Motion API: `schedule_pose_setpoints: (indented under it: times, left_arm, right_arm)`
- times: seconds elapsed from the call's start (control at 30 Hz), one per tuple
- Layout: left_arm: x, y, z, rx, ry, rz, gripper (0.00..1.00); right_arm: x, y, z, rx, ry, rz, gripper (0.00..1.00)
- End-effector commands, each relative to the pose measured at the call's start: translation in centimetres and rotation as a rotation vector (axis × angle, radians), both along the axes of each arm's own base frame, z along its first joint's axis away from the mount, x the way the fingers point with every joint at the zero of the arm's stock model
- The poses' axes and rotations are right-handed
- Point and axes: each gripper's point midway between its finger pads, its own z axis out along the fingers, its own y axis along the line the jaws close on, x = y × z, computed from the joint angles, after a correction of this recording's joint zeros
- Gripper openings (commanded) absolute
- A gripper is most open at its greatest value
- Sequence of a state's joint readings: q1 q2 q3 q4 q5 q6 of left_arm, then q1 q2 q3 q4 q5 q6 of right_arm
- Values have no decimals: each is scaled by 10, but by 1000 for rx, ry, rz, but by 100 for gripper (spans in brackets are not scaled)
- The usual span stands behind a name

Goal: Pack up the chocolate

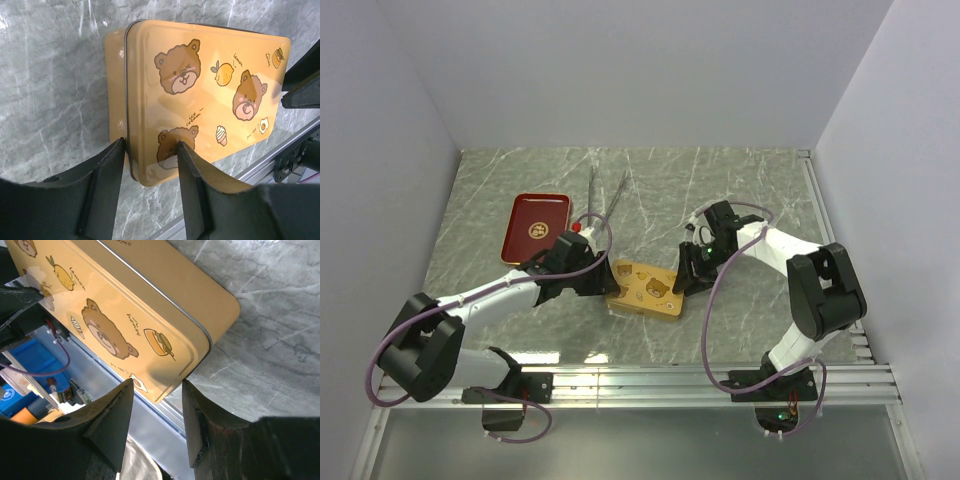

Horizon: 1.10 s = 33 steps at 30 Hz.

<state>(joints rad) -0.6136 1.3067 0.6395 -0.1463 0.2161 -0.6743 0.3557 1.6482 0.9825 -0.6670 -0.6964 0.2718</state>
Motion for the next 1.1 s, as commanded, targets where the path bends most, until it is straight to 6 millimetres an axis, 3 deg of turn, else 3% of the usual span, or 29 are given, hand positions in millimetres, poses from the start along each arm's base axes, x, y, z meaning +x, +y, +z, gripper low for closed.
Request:
schedule_pose_setpoints:
  times: [0.0,0.57,0.8,1.07]
  left_arm:
    - [-15,-7,-6,-21,40,-47,49]
    - [-46,24,-54,118,189,10,46]
    - [-58,19,-63,114,241,4,45]
    - [-54,18,-60,140,225,4,44]
  right_arm:
    - [16,9,9,23,-52,4,51]
    - [20,11,-18,-95,-80,37,51]
    - [30,9,-28,-142,-114,18,51]
    - [41,13,-30,-146,-133,-5,51]
